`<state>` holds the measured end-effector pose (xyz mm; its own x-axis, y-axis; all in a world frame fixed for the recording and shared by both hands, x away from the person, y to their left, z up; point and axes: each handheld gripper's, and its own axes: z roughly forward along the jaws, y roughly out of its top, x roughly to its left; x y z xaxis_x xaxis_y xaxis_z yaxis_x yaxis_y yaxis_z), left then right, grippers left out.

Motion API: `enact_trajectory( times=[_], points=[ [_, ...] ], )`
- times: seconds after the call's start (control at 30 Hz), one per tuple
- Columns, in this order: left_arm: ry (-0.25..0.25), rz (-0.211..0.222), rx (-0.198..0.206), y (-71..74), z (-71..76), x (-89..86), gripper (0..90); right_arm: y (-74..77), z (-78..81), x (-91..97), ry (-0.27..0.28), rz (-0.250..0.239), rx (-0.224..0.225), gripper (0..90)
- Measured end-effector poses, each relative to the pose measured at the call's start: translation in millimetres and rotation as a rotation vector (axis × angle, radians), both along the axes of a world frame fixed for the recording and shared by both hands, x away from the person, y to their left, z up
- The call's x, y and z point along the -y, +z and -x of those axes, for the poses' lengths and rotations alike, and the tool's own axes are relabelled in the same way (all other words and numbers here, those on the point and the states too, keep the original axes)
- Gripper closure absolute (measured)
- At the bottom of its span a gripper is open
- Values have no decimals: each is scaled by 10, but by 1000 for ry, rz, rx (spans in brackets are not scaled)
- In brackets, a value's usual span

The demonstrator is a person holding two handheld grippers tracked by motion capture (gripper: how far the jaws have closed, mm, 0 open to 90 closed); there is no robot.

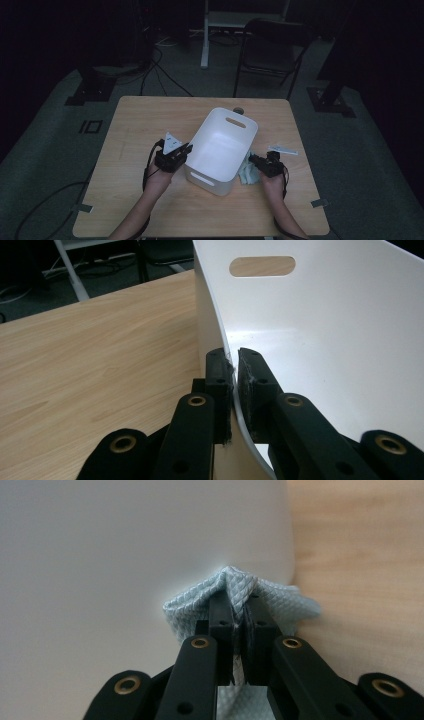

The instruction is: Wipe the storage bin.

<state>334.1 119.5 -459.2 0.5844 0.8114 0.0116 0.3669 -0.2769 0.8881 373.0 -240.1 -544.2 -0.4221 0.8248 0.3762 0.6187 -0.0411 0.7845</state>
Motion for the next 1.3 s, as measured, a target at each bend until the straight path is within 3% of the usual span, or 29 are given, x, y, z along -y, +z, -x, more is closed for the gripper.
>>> enact_trajectory(
  times=[0.2, 0.27, 0.3, 0.5, 0.63, 0.8, 0.93, 1.17, 1.3],
  points=[
    [8, -2, -1, 2, -1, 8, 837, -19, -20, 6, 3, -6, -34, 851],
    [12, 1, 0, 0, -1, 7, 835, 70, -5, 27, 8, -30, -12, 851],
    [13, -1, 1, 0, -1, 9, 834, 197, 8, 45, 14, -47, 27, 851],
    [3, -5, 0, 2, -6, 4, 834, 536, -30, 108, 9, -80, 126, 850],
    [-3, -6, 1, 2, -8, 2, 835, 614, -135, 151, -10, -87, 141, 850],
    [-5, -8, 1, 3, -10, 2, 834, 588, -215, 153, -11, -81, 127, 850],
    [-4, -9, 2, 3, -12, 5, 834, 477, -283, 129, -13, -54, 86, 851],
    [8, -3, 6, -4, -11, 11, 835, 150, -290, 88, -8, -23, 3, 851],
    [9, 0, 4, -4, -14, 11, 835, 79, -280, 82, -3, -26, -20, 851]
  ],
)
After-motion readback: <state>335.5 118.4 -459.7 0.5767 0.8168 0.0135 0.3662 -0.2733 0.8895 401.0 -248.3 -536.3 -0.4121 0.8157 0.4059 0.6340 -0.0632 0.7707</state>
